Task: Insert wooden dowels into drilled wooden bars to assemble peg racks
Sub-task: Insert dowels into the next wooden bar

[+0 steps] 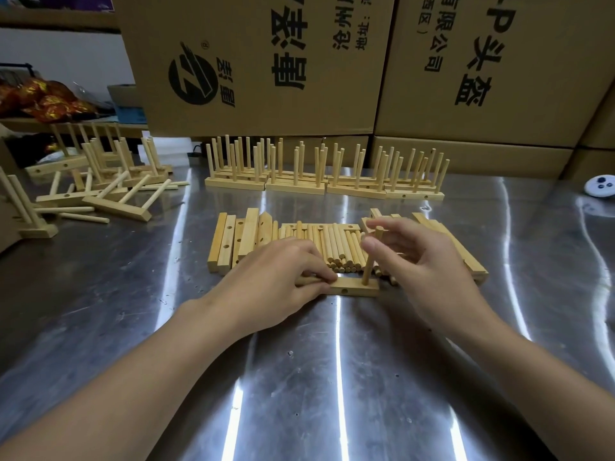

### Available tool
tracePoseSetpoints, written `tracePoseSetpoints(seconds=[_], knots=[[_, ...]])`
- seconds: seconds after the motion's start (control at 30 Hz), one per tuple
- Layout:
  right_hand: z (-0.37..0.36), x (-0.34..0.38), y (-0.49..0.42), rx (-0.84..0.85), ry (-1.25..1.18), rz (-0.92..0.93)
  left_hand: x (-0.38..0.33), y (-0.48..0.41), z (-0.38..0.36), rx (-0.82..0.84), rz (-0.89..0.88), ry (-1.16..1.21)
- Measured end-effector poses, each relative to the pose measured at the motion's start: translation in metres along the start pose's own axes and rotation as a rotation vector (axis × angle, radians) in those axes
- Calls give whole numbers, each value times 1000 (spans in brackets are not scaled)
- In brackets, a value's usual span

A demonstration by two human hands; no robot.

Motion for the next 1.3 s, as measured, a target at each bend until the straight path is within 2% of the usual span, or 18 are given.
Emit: tracePoseSetpoints(seconds=[0.07,0.13,0.87,1.17,1.3], knots=[[-4,0,0,-27,-183,-58,0,0,0,2,2,1],[-6,1,0,-47,-226,-52,0,0,0,3,4,2],[-5,1,-3,-50,-113,-3,3,0,-1,2,19,75],[-22,2,2,68,-624,-368,-1,2,-11,26,52,309],[-28,4,-2,75,-627,-391,-1,1,-12,30,59,318]])
Point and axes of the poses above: each hand's wrist, its own y-axis away from the middle knuckle, its own z-axis out of the back of the hand, x = y × z, the point moved 4 cm from there along -y, towards the middle knuckle, and after that the axes turned 6 degrees about -x, right-handed, at the moved point
